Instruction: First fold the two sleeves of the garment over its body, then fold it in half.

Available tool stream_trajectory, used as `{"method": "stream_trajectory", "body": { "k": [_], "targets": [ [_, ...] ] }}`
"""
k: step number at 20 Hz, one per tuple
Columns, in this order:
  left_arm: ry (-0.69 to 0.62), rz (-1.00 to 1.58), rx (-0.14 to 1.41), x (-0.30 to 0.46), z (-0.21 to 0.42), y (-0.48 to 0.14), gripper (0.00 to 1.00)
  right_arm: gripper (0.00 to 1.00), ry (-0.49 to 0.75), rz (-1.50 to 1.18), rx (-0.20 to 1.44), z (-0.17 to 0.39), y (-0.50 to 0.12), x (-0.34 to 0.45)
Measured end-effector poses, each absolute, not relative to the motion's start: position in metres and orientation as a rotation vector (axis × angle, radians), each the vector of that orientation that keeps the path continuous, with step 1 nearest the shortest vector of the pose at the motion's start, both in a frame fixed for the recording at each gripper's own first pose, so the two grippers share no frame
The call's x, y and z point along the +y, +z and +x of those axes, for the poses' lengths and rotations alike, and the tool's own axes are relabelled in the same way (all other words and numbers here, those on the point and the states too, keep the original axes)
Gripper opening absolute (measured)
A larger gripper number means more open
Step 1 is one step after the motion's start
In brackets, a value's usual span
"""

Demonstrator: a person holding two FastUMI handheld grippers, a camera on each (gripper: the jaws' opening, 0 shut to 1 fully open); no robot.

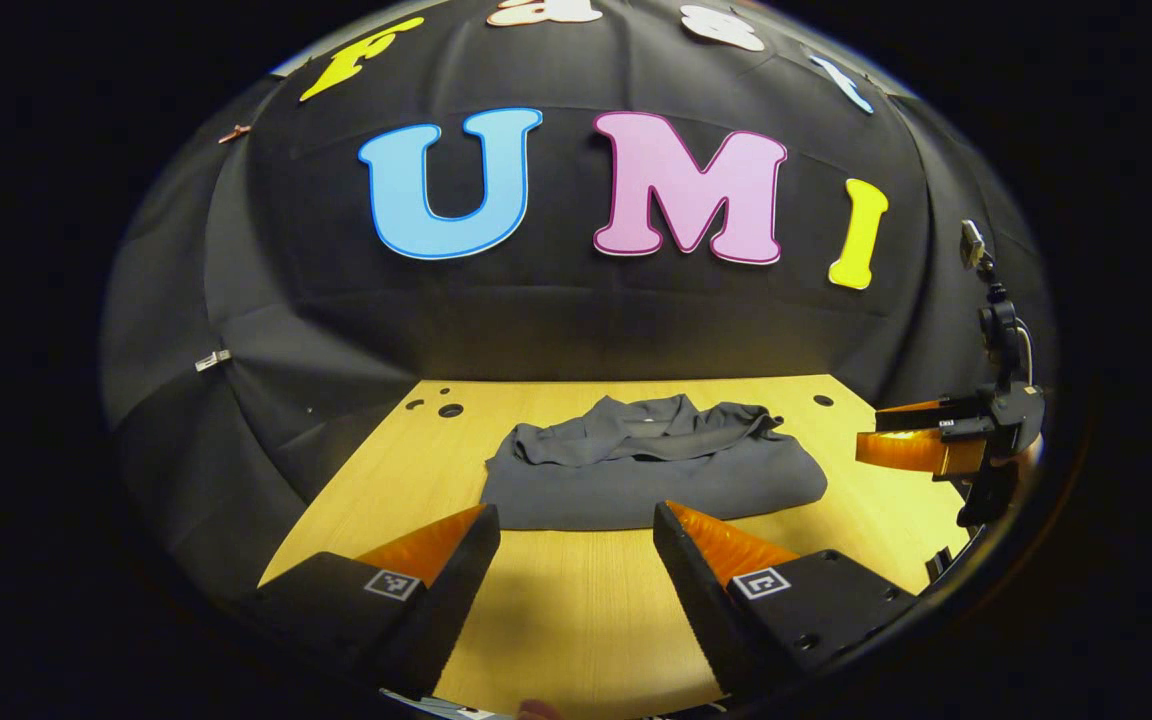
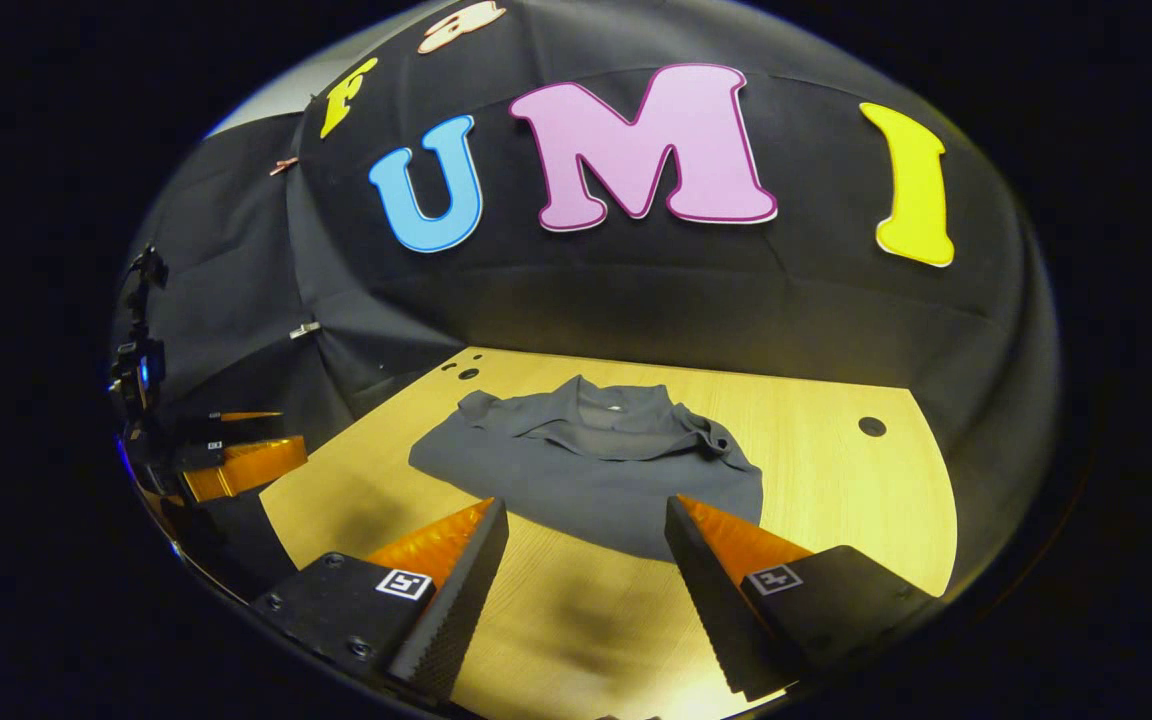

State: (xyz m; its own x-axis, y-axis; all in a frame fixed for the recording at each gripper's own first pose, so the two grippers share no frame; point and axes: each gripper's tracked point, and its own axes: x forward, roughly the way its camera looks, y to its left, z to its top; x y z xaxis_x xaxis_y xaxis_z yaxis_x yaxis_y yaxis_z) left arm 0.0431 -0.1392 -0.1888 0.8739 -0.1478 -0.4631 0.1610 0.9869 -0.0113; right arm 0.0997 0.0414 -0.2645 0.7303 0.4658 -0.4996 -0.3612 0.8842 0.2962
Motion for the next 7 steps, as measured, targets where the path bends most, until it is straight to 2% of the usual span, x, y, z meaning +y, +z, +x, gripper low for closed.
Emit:
{"method": "stream_trajectory", "body": {
  "k": [7],
  "targets": [
    [-0.203, 0.054, 0.446, -0.13, 0.02, -0.186, 0.97, 0.98, 0.349, 0.204, 0.59, 0.068, -0.254, 0.031]
  ]
}}
